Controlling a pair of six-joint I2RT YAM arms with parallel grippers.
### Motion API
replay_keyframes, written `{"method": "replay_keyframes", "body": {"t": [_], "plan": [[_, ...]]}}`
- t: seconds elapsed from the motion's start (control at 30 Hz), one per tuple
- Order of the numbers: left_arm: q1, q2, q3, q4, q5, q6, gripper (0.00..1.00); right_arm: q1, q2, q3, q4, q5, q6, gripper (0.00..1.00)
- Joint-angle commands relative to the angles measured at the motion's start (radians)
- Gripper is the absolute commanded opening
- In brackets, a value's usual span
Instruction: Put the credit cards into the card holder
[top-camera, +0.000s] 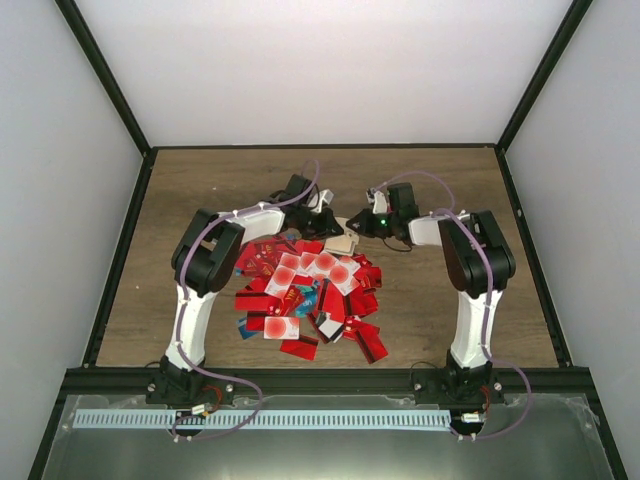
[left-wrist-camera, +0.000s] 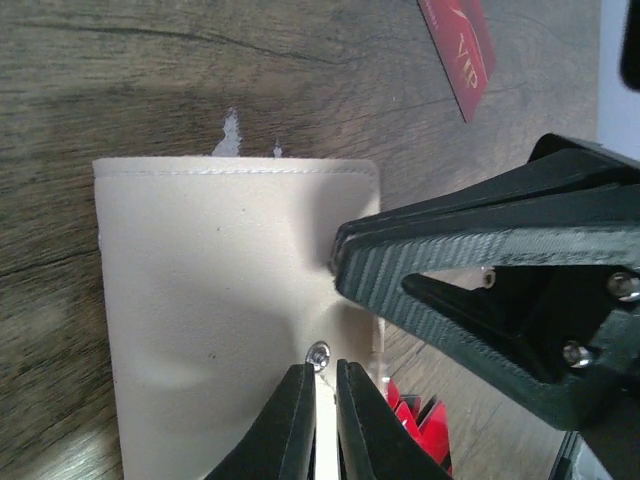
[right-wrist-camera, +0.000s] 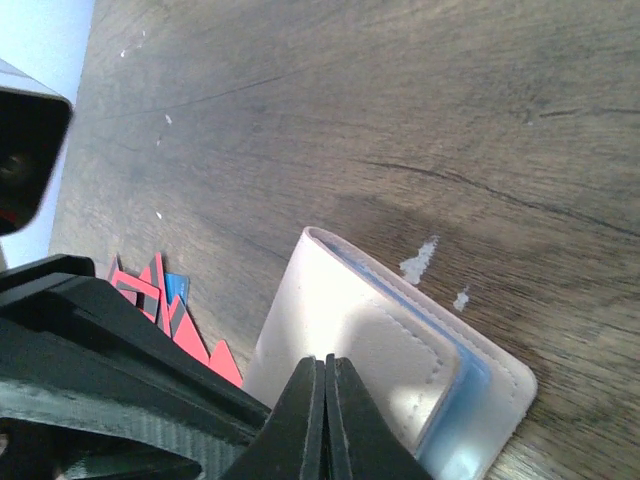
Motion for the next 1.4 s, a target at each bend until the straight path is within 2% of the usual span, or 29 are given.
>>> {"method": "replay_keyframes", "body": {"t": [0.0, 0.23, 0.47, 0.97, 1.37], "plan": [[-0.003, -0.005, 0.033, -0.040, -0.011, 0.026, 0.10, -0.004, 0.021, -0.017, 0.033, -0.023, 0.000, 0.01], [-0.004, -0.024, 0.056, -0.091, -0.041, 0.048, 0.21, -0.006, 0.041, -0.016, 0.016, 0.004, -0.007, 0.01], [-0.016, 0.004, 0.105, -0.115, -0.018, 0.060, 0.27, -0.006, 0.045, -0.019, 0.008, 0.014, -0.009, 0.01], [-0.035, 0.064, 0.169, -0.190, -0.032, 0.094, 0.24, -0.012, 0.048, -0.019, 0.003, 0.012, -0.006, 0.01], [-0.036, 0.067, 0.169, -0.184, -0.024, 0.095, 0.17, -0.010, 0.051, -0.016, -0.001, 0.013, -0.005, 0.01]]}}
